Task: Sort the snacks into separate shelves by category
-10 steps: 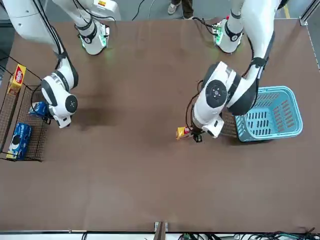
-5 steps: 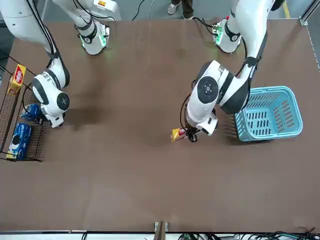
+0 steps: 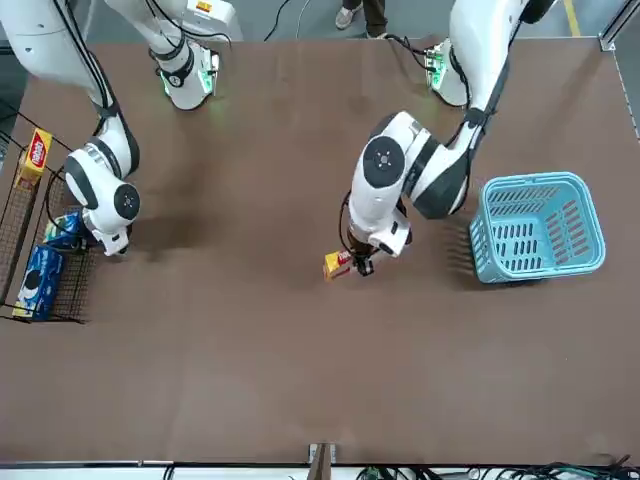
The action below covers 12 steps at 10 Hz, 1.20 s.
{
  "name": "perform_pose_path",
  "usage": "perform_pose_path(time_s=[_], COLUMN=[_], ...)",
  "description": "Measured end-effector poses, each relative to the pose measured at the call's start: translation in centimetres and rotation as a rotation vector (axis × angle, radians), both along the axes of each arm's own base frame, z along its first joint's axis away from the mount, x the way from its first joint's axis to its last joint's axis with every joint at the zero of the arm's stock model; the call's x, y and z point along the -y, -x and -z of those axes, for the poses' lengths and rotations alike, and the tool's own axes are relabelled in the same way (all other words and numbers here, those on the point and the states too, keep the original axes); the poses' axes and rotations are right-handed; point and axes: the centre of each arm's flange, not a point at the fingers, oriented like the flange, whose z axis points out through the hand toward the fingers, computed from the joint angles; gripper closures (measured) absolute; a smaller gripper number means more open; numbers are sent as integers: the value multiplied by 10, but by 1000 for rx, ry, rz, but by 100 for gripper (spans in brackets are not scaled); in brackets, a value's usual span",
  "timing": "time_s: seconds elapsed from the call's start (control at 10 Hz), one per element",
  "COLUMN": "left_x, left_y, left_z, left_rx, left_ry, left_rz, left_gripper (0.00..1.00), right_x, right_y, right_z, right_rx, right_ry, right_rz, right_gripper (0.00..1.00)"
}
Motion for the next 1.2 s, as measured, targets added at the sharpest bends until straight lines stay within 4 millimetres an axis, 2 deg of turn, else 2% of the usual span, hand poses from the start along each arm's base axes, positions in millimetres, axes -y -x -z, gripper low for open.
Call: perform_pose_path(time_s=[0.3, 0.5, 0.7, 0.9, 1.1, 1.2], left_x=[27, 61, 104, 140, 157, 164], left_y=[17, 37, 61, 80, 84, 87], left_z=[9, 12, 15, 22, 40, 61], left_rx=[-8, 15, 72, 115, 141, 158], left_ry=[-4, -16, -10, 44, 82, 78], left_rz=[-41, -45, 0, 44, 66, 86], left_gripper=[74, 74, 74, 74, 74, 74], right_x=[-9, -34, -63, -79, -72, -66], right_y=[-9, -25, -42, -58, -71, -77], right_z=[-6, -20, -47, -74, -95, -104], right_rx=[38, 114, 287, 416, 490, 522], right_ry=[-16, -82, -198, -360, -478, -545], right_rz=[5, 76, 249, 526, 738, 849], right_gripper=[0, 0, 0, 0, 0, 0])
